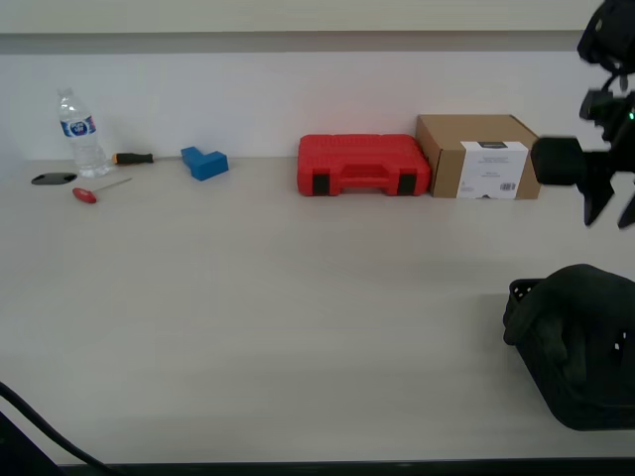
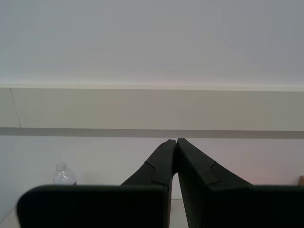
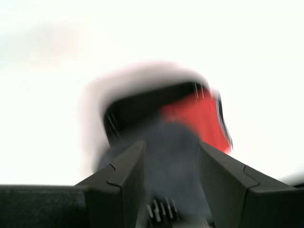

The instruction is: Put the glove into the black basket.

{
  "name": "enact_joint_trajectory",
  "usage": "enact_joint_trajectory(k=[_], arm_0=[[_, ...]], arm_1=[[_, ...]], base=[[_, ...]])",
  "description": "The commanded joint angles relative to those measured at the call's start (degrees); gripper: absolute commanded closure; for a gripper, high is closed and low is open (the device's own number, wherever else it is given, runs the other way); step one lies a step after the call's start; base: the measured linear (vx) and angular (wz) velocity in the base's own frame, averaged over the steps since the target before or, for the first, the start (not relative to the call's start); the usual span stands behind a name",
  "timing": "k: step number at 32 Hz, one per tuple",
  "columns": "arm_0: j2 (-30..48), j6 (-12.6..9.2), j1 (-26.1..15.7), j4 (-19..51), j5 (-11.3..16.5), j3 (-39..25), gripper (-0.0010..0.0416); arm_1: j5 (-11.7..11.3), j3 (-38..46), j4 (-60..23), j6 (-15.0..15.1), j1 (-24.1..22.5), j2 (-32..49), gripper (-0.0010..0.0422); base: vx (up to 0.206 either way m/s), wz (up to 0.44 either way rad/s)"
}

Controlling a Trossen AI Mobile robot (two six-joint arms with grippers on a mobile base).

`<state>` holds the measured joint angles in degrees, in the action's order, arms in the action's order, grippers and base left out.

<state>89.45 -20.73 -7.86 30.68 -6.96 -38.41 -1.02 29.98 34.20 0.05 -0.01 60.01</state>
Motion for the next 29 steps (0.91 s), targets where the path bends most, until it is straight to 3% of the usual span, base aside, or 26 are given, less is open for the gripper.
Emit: enact_joint_trajectory(k=[1,6,29], arm_0=[[-3.3,0.5,0.0,-3.3,-1.0,-2.8,0.0259],[-4.1,1.9,-0.1,-9.7,-1.1,-5.5,0.0260],[-4.1,1.9,-0.1,-9.7,-1.0,-5.8,0.0260]], arm_1=[[0.0,0.0,0.2,0.0,0.0,0.0,0.0412],[0.0,0.0,0.2,0.0,0.0,0.0,0.0412],[0.0,0.0,0.2,0.0,0.0,0.0,0.0412]], base=[[0.000,0.000],[0.000,0.000],[0.000,0.000]])
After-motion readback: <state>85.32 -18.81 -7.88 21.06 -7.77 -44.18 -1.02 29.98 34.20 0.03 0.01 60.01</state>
